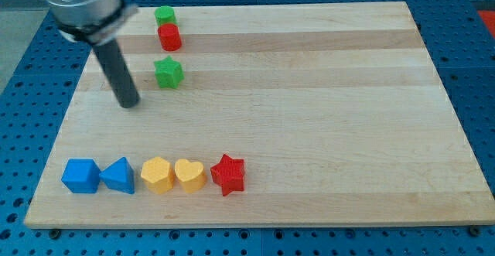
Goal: Place the green star towards the red star
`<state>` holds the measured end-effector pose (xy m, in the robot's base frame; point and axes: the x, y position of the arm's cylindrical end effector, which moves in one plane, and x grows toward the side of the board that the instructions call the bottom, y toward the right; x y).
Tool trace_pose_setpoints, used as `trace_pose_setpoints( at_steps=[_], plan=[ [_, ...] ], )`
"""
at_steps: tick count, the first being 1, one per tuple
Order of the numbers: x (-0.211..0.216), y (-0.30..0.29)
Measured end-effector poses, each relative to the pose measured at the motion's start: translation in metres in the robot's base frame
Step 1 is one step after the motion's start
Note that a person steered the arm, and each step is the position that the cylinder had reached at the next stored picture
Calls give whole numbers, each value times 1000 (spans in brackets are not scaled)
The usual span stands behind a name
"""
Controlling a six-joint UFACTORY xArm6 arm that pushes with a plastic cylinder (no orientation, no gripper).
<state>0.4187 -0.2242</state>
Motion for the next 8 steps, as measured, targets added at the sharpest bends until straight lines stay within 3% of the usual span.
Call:
trace_pose_setpoints(
  at_steps=[1, 2, 6, 8],
  plan=[
    [-47, -5],
    [-67, 11],
    [-36, 116],
    [-3, 136]
  ],
)
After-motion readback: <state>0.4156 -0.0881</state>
